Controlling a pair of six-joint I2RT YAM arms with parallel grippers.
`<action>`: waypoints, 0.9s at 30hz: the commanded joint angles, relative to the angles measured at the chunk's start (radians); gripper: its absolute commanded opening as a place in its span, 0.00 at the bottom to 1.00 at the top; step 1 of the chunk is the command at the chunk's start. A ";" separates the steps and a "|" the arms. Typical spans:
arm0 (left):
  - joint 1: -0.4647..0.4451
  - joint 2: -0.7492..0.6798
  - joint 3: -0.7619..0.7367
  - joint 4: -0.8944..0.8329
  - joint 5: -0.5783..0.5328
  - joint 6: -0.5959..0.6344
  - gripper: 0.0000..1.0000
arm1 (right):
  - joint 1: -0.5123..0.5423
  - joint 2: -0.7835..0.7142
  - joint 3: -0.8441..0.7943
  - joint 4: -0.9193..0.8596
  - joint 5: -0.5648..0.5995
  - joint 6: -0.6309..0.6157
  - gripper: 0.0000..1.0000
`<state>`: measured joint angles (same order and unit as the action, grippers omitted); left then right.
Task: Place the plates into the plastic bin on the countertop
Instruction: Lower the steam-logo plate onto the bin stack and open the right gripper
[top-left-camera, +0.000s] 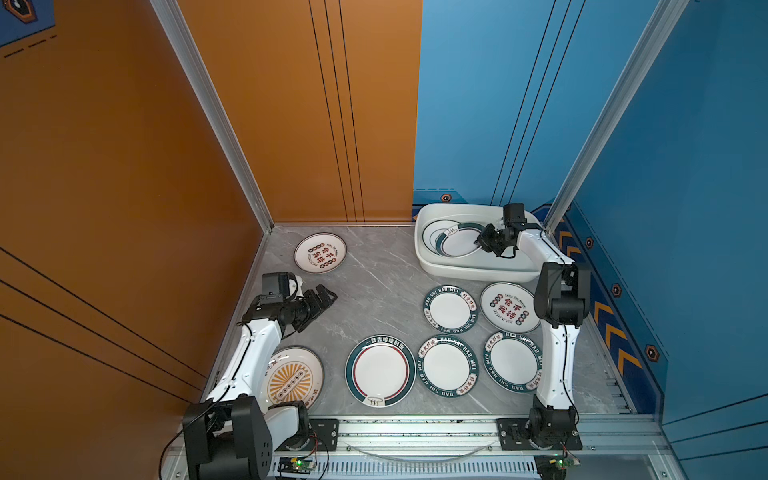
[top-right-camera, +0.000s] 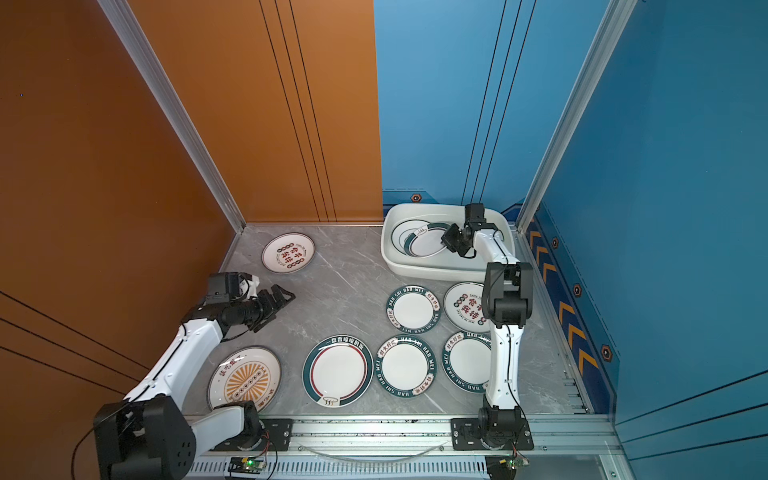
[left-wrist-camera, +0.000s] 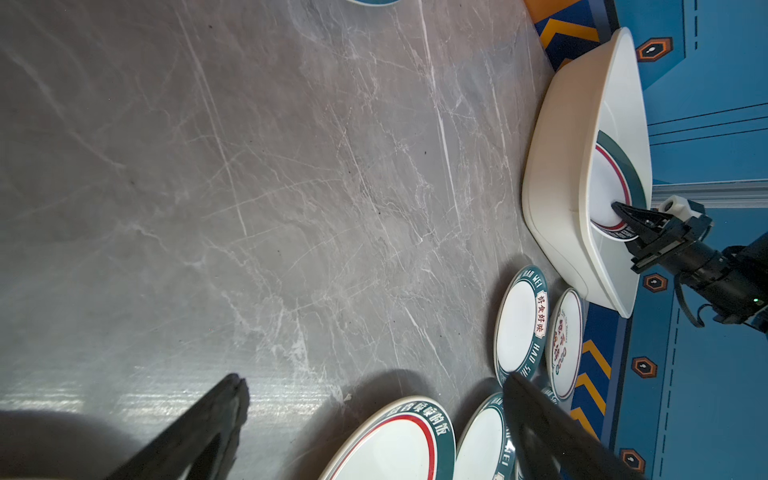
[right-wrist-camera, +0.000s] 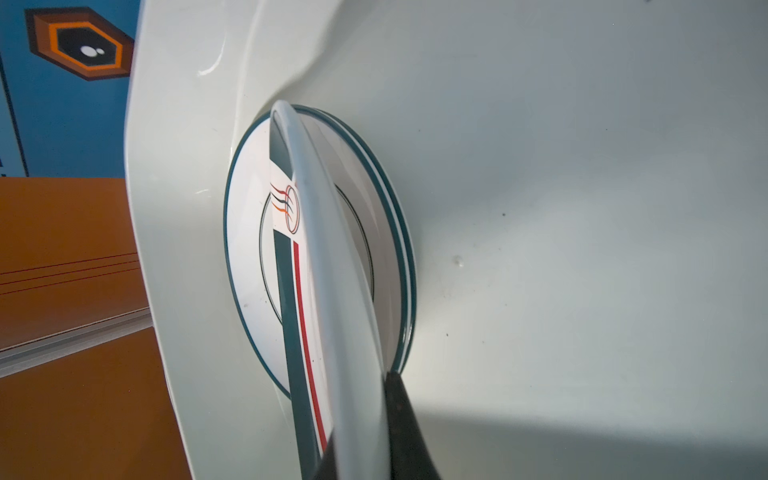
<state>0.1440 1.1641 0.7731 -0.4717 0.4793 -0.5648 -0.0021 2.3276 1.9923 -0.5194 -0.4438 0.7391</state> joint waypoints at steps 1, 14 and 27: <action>0.012 -0.006 -0.014 0.001 0.028 0.029 0.97 | 0.017 0.028 0.072 -0.070 0.045 -0.019 0.00; 0.055 -0.003 -0.031 -0.001 0.063 0.054 0.97 | 0.051 0.097 0.149 -0.140 0.094 -0.033 0.24; 0.088 -0.005 -0.055 -0.001 0.085 0.076 0.96 | 0.078 0.120 0.223 -0.227 0.162 -0.099 0.51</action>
<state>0.2218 1.1641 0.7338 -0.4713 0.5365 -0.5179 0.0597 2.4401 2.1746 -0.6907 -0.3264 0.6769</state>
